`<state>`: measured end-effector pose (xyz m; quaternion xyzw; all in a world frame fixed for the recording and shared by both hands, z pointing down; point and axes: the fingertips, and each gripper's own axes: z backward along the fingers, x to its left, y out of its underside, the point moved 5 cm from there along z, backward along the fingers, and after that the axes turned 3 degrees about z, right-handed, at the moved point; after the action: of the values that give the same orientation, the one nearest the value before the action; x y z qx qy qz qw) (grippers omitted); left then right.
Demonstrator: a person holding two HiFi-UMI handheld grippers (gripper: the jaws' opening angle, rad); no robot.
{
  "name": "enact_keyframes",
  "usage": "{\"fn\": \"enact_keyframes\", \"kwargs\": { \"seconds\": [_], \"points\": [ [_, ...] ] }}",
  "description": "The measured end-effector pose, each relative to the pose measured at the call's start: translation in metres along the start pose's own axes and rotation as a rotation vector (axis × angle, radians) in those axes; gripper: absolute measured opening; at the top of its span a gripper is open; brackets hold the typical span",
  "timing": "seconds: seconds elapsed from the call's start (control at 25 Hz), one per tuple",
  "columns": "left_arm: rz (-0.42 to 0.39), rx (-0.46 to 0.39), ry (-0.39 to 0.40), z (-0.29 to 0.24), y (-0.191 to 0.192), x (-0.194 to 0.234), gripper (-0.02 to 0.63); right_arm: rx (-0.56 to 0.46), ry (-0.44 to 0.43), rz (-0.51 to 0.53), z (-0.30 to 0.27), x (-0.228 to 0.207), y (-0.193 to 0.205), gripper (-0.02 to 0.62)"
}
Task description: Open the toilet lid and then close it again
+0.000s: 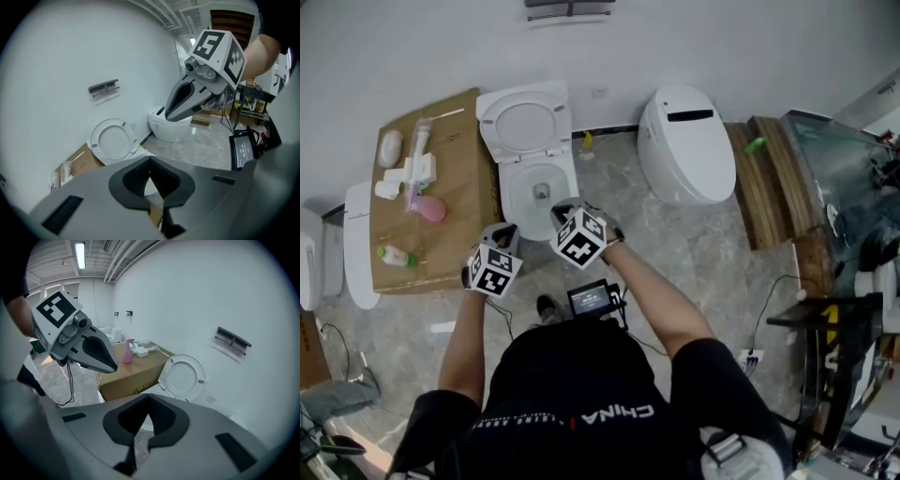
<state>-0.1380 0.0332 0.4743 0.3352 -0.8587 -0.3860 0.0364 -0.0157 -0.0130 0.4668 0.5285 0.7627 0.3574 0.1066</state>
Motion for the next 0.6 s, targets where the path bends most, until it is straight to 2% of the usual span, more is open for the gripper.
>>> {"fn": "enact_keyframes", "kwargs": {
  "seconds": [0.36,0.6],
  "points": [
    [-0.008,-0.019,-0.001,0.0009,-0.0077,0.0,0.011,-0.008,0.01,0.002,0.0073,-0.0031,-0.0024,0.014],
    [-0.009,0.001,-0.004,-0.0034,-0.0039,-0.0023,0.011,-0.013,-0.021,0.021,0.0067,0.0011,-0.0038,0.014]
  ]
}}
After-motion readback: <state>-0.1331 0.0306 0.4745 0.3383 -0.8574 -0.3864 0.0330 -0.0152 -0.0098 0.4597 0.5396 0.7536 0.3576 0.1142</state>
